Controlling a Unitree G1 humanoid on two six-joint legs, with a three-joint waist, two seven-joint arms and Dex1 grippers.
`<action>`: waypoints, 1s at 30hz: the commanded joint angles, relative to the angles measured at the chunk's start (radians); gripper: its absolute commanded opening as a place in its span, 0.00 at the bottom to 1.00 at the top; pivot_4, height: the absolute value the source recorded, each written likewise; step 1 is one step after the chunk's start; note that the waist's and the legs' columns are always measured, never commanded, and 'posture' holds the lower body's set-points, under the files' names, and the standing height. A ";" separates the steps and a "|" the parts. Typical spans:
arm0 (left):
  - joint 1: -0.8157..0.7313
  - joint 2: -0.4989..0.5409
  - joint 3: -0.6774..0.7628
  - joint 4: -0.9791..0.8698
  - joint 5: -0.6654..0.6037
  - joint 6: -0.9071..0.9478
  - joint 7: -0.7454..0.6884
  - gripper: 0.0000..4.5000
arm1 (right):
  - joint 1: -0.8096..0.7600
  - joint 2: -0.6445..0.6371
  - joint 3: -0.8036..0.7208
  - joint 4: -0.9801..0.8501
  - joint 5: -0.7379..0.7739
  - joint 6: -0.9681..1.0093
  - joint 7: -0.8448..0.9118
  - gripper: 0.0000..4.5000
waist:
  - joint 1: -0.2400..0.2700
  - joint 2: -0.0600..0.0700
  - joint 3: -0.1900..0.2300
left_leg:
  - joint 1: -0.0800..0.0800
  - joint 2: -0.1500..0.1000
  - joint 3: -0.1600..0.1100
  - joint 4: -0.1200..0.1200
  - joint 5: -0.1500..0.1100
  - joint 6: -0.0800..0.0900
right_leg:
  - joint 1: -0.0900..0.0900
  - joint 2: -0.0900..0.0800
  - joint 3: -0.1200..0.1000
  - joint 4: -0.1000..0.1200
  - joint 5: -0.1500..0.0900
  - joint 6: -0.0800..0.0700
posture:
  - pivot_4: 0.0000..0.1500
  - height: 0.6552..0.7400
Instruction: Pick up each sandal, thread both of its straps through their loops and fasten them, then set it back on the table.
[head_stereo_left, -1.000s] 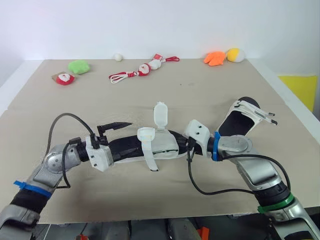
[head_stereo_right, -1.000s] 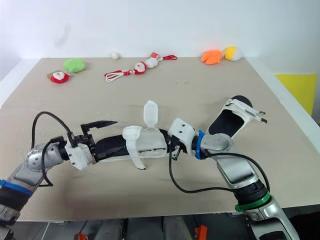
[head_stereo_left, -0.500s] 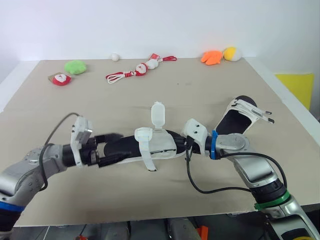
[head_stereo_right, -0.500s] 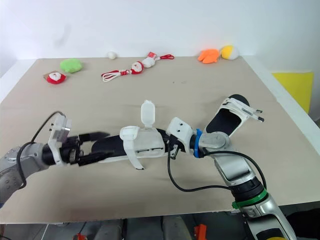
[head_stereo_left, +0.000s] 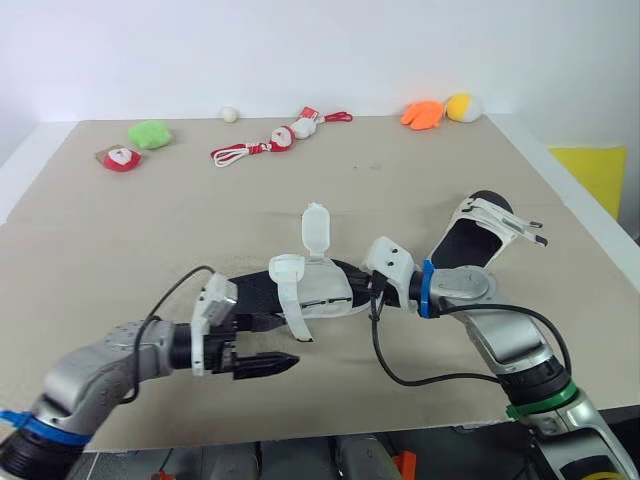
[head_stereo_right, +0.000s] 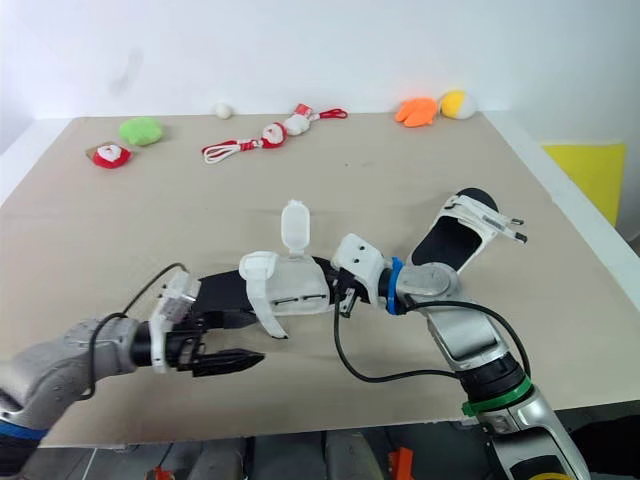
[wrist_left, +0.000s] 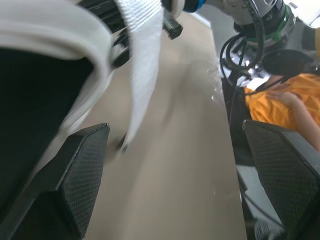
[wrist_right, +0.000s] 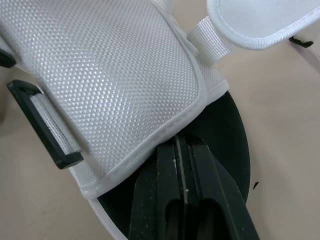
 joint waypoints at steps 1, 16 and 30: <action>-0.016 -0.043 -0.004 0.003 0.042 -0.004 0.020 0.98 | 0.002 0.001 0.017 0.013 -0.020 0.019 -0.004 0.00 | 0.000 0.000 0.000 | 0.000 0.000 0.000 0.000 0.000 0.000 | 0.000 0.000 0.000 0.000 0.000 0.000 | 1.00 1.00; -0.036 -0.126 0.026 0.004 0.062 0.045 0.021 0.23 | 0.005 0.003 0.015 0.008 -0.018 0.022 -0.005 0.00 | 0.000 0.000 0.000 | 0.000 0.000 0.000 0.000 0.000 0.000 | 0.000 0.000 0.000 0.000 0.000 0.000 | 1.00 1.00; -0.266 -0.137 0.180 0.013 -0.122 0.193 0.085 0.01 | 0.005 0.016 0.025 0.007 -0.026 0.023 -0.014 0.00 | -0.001 0.000 0.000 | 0.000 0.000 0.000 0.000 0.000 0.000 | 0.000 0.001 0.000 0.000 0.001 0.001 | 1.00 1.00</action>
